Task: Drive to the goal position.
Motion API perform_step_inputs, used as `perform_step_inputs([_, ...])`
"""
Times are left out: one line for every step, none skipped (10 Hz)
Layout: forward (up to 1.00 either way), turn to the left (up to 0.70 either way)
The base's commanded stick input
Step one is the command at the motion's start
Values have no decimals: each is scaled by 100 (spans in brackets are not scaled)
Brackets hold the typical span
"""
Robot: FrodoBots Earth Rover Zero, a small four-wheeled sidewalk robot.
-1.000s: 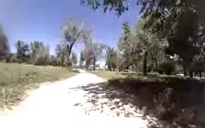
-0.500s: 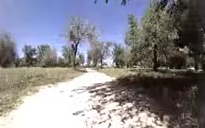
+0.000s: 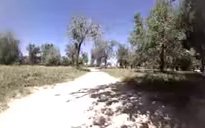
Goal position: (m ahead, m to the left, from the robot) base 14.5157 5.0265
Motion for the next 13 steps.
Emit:
perform_step_inputs([85,0])
perform_step_inputs([85,0])
perform_step_inputs([85,0])
perform_step_inputs([85,0])
perform_step_inputs([85,0])
perform_step_inputs([85,0])
perform_step_inputs([85,0])
perform_step_inputs([85,0])
perform_step_inputs([85,0])
perform_step_inputs([85,0])
perform_step_inputs([85,0])
perform_step_inputs([85,0])
perform_step_inputs([85,0])
